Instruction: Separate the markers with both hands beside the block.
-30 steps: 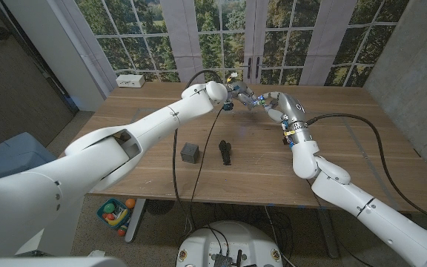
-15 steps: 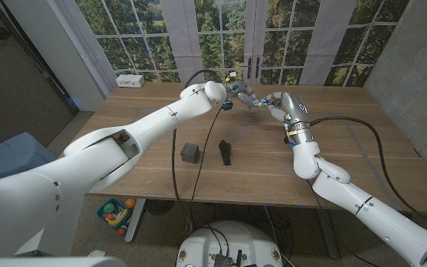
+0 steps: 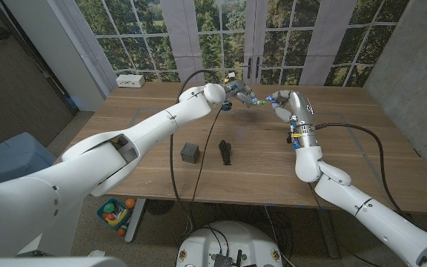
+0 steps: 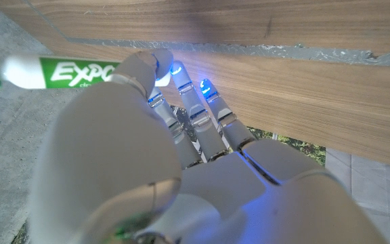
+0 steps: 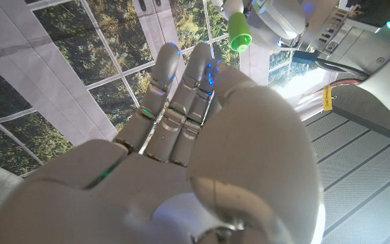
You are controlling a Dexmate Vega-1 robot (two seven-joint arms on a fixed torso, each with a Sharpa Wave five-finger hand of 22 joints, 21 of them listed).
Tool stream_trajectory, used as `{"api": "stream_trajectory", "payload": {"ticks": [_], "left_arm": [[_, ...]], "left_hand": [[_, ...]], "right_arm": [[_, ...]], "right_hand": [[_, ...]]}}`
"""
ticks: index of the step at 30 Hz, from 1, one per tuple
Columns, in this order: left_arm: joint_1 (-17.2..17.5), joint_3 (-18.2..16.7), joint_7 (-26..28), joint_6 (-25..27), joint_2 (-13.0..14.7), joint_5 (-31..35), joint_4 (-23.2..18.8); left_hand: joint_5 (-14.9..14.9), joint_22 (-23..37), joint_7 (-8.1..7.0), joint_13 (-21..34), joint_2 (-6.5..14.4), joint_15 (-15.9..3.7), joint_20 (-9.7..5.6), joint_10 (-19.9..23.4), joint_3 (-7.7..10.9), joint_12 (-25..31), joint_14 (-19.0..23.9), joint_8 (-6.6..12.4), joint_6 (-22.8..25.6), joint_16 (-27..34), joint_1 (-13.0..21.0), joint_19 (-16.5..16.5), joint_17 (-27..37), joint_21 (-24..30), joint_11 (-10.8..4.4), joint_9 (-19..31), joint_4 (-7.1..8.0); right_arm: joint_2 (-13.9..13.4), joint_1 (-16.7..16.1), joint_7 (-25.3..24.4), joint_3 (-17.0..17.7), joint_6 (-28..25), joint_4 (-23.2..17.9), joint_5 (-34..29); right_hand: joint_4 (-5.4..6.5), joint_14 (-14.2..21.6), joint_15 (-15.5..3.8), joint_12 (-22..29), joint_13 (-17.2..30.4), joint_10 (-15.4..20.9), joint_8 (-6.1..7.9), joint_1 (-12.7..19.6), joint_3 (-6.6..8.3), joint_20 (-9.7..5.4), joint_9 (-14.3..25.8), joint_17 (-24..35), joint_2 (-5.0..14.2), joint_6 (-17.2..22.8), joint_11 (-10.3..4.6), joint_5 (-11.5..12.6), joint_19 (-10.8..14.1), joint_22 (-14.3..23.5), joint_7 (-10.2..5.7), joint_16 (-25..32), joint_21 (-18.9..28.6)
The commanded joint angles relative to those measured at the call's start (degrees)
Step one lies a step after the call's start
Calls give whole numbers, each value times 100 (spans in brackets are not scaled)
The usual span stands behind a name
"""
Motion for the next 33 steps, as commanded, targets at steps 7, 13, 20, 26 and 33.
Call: {"api": "stream_trajectory", "payload": {"ticks": [7, 13, 20, 26, 33], "left_arm": [[74, -69, 180, 245, -58, -171, -149], [26, -14, 141, 284, -88, -185, -86], [-48, 53, 40, 255, -108, -201, 19], [-79, 64, -1, 209, -128, -228, 108], [-95, 45, -37, 133, -123, -266, 140]], "left_hand": [[139, 38, 501, 2867, -51, -637, -294, 1406, -106, 266, 34, 44, 490, 26, 2, 42, 69, 68, 277, 63, 110], [193, 51, 498, 2884, -49, -637, -285, 1397, -114, 250, 20, 45, 480, 13, -3, 38, 98, 96, 279, 78, 121], [255, 64, 499, 2866, -46, -637, -280, 1403, -126, 215, 10, 34, 471, -1, -8, 22, 132, 127, 284, 78, 128], [300, 72, 492, 2882, -45, -636, -278, 1400, -134, 203, 6, 29, 489, -9, -8, 8, 159, 150, 286, 65, 130], [334, 76, 491, 2882, -47, -636, -273, 1409, -141, 190, 8, 31, 482, -15, -8, 4, 179, 171, 276, 80, 130]], "right_arm": [[-389, -299, 1075, 101, -1108, -961, 1], [-335, -179, 1051, 4, -944, -875, -38], [-194, 7, 967, -117, -789, -677, -99], [-116, 126, 926, -191, -734, -547, -153], [-39, 228, 977, -252, -798, -447, -134]], "right_hand": [[359, -491, -159, -464, 133, -694, -305, -862, -421, -770, 53, 213, -134, -995, -19, -387, -474, -363, -285, -224, 286], [442, -522, -153, -465, 134, -605, -243, -1144, -533, -767, 46, 216, -132, -907, 14, -591, -418, -476, -261, -220, 274], [398, -440, -199, -457, 167, -562, -207, -1117, -492, -784, 39, 282, -15, -837, -70, -699, -366, -536, -271, -149, 268], [302, -420, -222, -452, 204, -535, -150, -1024, -435, -797, 37, 322, 66, -694, -139, -779, -345, -565, -280, -132, 268], [125, -332, -267, -333, 317, -253, -4, -833, -356, -800, 41, 403, 173, -294, -150, -859, -319, -565, -157, -84, 323]]}}
